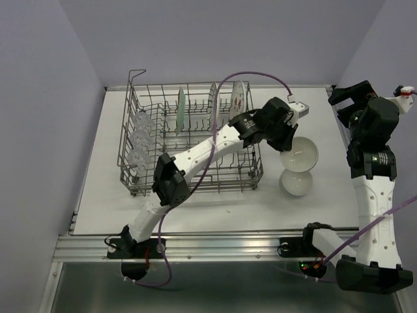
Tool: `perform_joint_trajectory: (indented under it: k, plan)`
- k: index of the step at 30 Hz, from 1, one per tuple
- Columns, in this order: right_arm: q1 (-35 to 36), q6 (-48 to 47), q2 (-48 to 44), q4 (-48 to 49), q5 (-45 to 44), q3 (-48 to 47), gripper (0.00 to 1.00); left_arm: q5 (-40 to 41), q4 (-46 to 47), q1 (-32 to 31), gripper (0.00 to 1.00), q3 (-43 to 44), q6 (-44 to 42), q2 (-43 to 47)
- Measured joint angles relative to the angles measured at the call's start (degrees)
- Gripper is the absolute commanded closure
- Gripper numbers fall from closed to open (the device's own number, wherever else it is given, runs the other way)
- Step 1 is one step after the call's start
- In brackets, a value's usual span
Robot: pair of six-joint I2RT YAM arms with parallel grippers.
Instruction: Unload the mixed dishes from the dish rack
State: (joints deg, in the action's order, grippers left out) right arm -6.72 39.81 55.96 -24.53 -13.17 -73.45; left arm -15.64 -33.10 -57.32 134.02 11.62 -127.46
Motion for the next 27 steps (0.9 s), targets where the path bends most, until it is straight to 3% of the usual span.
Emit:
perform_joint_trajectory:
  k: [11, 21, 27]
  plan:
    - [0.0, -0.9, -1.8, -1.0, -0.5, 0.1, 0.00, 5.5, 0.0, -6.1, 1.00, 3.9, -3.1, -8.8]
    - [0.0, -1.3, -2.4, -1.2, 0.2, 0.3, 0.00, 8.1, -0.2, -6.3, 1.00, 4.6, -3.6, -12.4]
    - [0.0, -1.4, -2.3, -1.2, 0.3, 0.8, 0.00, 10.4, -0.2, -6.5, 0.90, 4.6, -3.8, -12.4]
